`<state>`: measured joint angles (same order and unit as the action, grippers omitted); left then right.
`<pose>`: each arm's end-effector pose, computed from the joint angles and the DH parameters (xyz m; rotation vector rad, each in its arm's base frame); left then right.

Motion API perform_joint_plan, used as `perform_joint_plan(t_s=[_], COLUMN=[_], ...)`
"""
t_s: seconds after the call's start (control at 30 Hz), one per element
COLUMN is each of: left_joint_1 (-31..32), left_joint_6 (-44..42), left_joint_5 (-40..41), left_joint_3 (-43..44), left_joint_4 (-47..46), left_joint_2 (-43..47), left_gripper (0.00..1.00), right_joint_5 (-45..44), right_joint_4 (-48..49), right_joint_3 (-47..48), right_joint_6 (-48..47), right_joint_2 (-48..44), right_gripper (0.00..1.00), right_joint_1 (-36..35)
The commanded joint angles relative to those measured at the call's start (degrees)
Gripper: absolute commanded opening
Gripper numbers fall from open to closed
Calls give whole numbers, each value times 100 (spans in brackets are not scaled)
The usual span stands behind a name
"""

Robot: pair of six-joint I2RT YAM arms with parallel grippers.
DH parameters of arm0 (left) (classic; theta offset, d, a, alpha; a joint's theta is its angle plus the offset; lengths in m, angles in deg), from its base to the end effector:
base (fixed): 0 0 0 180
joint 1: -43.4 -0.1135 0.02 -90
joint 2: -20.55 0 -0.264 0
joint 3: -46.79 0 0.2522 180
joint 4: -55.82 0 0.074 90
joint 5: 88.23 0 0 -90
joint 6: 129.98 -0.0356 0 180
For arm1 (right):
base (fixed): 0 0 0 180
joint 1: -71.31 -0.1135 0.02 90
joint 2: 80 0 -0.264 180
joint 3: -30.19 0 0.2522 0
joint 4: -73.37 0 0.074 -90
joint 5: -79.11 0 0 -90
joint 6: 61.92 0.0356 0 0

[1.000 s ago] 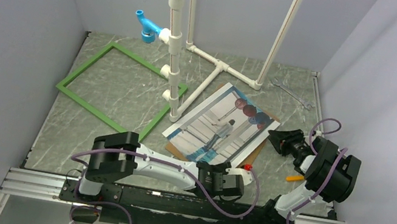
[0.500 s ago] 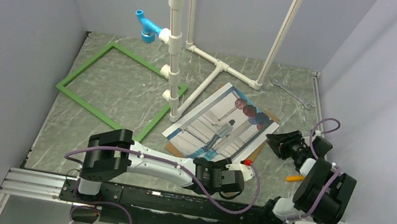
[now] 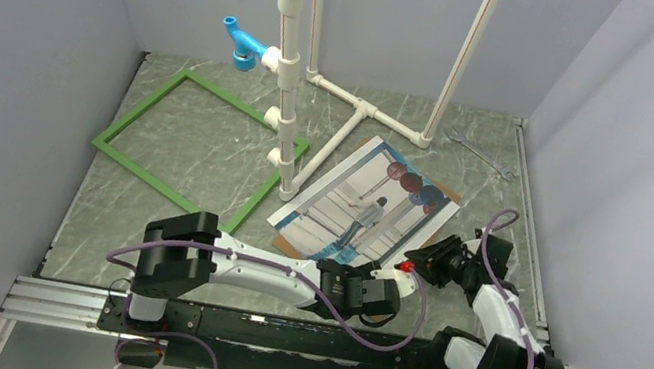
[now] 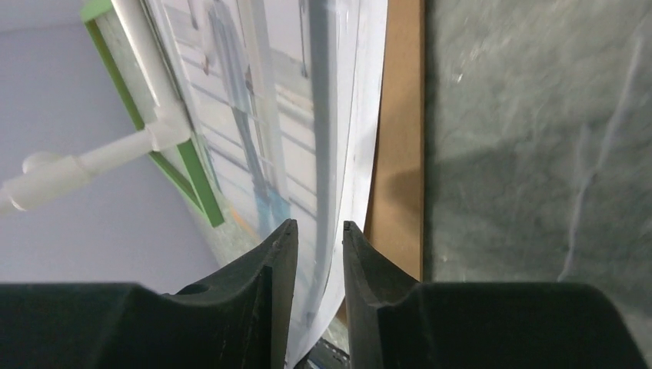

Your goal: Take the photo out of the frame

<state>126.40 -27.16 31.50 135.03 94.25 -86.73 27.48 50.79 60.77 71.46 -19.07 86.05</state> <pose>0.0654 -0.3882 0.1949 1.2210 2.0595 -0.0921 0.1708 -0.0221 0.1355 0.9535 2.3127 1.0437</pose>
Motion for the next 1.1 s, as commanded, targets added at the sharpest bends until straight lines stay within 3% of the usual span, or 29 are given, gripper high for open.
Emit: perform_joint_plan(t_s=[0.0,0.1,0.47,0.8,1.07], left_joint_1=[-136,-166,-166,-162,-166], left_joint_6=[-54,-58,-32,-26,-30], left_joint_5=[160,137,103,68,24], left_joint_3=[-33,-55,-39,-52,15], left_joint_4=[-33,-49,-34,-38,-34], left_joint_2=[347,349,340,375,331], left_gripper=[41,41,39,38,37], right_joint_5=[-520,-770,-377,-55,112], right_joint_4=[-874,-1252,-1374,-792,201], right_joint_3=[-37,-15,-254,-683,-1051], right_joint_6=[90,-28,-19,421,1040], right_joint_2=[-609,-969,-1249,-1226,-1045], right_gripper=[29,31,36,32,32], right_joint_1=[-202,-208,-330,-617,-888])
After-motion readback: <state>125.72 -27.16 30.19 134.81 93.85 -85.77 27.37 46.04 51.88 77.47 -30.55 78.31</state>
